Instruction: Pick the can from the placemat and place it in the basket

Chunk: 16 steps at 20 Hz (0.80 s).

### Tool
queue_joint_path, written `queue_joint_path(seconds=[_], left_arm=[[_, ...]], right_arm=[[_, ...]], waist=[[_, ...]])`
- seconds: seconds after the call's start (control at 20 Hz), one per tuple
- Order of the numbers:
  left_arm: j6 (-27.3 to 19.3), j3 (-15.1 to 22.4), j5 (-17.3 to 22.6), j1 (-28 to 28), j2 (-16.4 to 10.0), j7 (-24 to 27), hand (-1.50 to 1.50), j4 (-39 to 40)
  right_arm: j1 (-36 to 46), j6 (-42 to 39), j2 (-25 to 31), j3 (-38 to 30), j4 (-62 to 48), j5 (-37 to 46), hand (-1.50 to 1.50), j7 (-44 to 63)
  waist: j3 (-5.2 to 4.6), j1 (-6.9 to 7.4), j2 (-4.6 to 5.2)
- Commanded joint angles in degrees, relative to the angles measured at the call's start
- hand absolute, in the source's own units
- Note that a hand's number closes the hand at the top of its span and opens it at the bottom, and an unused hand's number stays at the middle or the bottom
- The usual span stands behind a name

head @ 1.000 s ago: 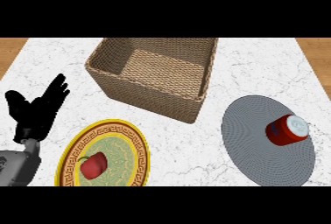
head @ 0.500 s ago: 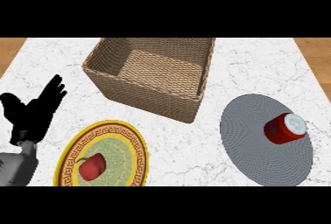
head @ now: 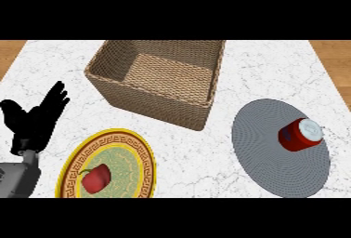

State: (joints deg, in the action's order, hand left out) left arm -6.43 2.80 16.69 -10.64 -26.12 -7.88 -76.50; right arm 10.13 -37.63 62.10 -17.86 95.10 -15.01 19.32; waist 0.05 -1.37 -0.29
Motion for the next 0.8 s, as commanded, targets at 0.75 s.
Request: queue_joint_path(seconds=[0.75], left_arm=[[3.1, -2.7, -3.3, -5.0, 2.9, -3.1, 0.0, 2.0]], right_arm=[[-4.4, 18.0, -27.7, 6.8, -11.8, 29.1, -1.5, -25.2]], waist=[[-0.01, 1.67, 0.48]])
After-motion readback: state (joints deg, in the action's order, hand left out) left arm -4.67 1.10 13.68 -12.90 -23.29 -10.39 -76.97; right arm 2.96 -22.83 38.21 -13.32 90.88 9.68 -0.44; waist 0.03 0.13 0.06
